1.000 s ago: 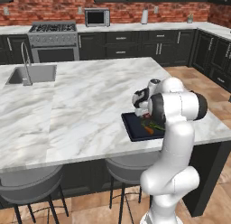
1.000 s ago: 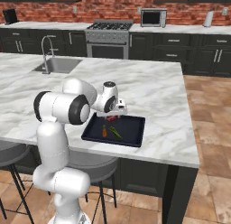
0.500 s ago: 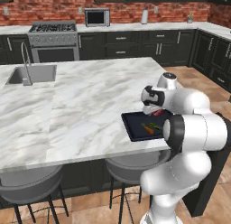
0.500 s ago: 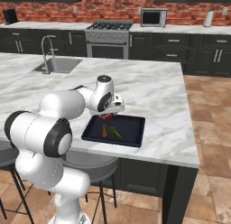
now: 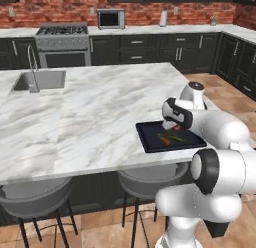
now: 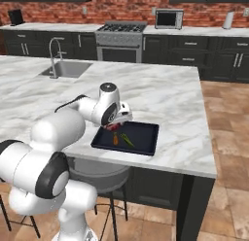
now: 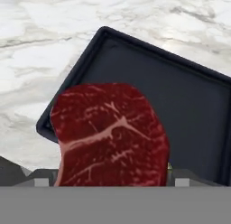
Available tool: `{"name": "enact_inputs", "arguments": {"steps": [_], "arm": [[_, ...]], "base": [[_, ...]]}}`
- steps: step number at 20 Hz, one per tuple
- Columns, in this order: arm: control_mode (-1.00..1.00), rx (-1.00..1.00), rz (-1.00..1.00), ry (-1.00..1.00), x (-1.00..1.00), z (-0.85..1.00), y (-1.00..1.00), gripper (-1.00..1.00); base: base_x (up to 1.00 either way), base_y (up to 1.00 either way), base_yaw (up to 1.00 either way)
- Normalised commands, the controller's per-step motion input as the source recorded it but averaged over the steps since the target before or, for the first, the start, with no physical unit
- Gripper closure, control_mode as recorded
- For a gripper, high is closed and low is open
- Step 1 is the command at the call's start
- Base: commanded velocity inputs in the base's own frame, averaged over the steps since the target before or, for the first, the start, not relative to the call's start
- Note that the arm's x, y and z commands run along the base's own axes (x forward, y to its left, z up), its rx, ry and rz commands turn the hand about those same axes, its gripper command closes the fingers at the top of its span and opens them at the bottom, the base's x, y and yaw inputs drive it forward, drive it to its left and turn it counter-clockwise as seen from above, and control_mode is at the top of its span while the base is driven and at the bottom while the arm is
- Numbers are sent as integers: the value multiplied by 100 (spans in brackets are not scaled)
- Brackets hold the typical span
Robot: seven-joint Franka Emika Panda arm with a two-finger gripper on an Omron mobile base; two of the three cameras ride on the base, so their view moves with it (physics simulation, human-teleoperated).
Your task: Create a steak meal by picking up the steak and asparagus from the tray and placing them on the plate. Leave the carrot on the tray.
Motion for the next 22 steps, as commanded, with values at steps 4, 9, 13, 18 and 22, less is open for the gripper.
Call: {"name": "enact_inputs", "arguments": {"steps": [4, 9, 13, 18, 22], "arm": [[100, 0, 0, 0, 0, 0, 0, 100], [100, 0, 0, 0, 0, 0, 0, 100], [100, 0, 0, 0, 0, 0, 0, 100], [100, 0, 0, 0, 0, 0, 0, 100], [100, 0, 0, 0, 0, 0, 0, 100]], "base": [[-81, 45, 15], [-53, 93, 11], [-3, 100, 2], [11, 100, 0], [40, 100, 0]]}}
